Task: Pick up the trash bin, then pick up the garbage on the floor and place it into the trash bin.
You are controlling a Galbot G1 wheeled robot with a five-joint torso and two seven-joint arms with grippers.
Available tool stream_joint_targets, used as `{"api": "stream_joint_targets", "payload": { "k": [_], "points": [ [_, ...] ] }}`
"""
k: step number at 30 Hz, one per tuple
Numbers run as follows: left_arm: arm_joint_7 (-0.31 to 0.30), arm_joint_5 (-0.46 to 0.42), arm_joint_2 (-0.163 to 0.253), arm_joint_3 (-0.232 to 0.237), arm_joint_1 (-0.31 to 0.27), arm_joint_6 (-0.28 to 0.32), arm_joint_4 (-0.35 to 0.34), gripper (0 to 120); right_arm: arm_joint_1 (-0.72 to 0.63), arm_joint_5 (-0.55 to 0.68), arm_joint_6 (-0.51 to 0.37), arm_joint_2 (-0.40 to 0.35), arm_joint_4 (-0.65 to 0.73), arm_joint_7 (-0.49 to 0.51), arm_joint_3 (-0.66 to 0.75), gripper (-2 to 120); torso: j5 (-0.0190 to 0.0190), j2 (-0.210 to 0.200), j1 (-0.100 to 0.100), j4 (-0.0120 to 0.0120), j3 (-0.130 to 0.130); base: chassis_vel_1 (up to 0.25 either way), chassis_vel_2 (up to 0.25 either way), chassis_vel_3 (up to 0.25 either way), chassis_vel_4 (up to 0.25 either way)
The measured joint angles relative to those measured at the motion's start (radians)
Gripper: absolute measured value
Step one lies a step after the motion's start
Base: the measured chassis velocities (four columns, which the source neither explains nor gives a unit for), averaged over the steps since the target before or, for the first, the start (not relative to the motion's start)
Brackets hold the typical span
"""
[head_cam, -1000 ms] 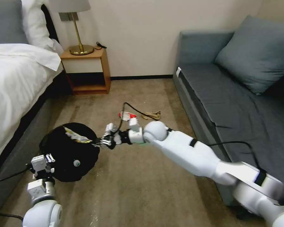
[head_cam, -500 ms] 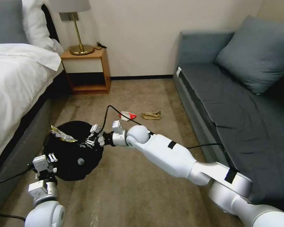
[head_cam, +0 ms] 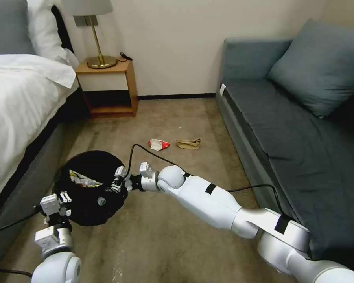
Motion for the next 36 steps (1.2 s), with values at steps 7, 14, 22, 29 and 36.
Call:
{"api": "stream_joint_targets", "payload": {
  "k": [7, 14, 22, 29, 36],
  "points": [
    [-0.003, 0.001, 0.000, -0.002, -0.001, 0.000, 0.004, 5, 0.002, -0.008, 0.008, 0.000, -0.007, 0.006, 0.000, 33, 0.0000, 0.000, 0.000, 0.0001, 0.000, 0.000, 0.000, 0.000, 0.000],
    [-0.008, 0.000, 0.003, -0.006, -0.002, -0.001, 0.007, 5, -0.001, -0.051, 0.022, -0.004, -0.016, 0.010, 0.004, 61, 0.0000, 0.000, 0.000, 0.0000, 0.000, 0.000, 0.000, 0.000, 0.000],
    [-0.011, -0.006, 0.008, -0.013, -0.004, -0.007, 0.019, 5, -0.020, -0.053, 0.024, -0.021, 0.027, 0.017, 0.014, 88, 0.0000, 0.000, 0.000, 0.0000, 0.000, 0.000, 0.000, 0.000, 0.000],
    [-0.027, -0.029, 0.019, -0.034, -0.004, -0.013, 0.032, 5, -0.064, 0.030, 0.010, -0.092, 0.167, 0.090, 0.075, 100, 0.0001, 0.000, 0.000, 0.0002, 0.000, 0.000, 0.000, 0.000, 0.000],
    [-0.037, -0.053, 0.028, -0.045, -0.006, -0.011, 0.030, 5, -0.147, 0.042, -0.004, -0.165, 0.226, 0.210, 0.210, 100, 0.0002, 0.000, 0.000, 0.0000, 0.000, 0.000, 0.000, 0.000, 0.000]
  ]
}}
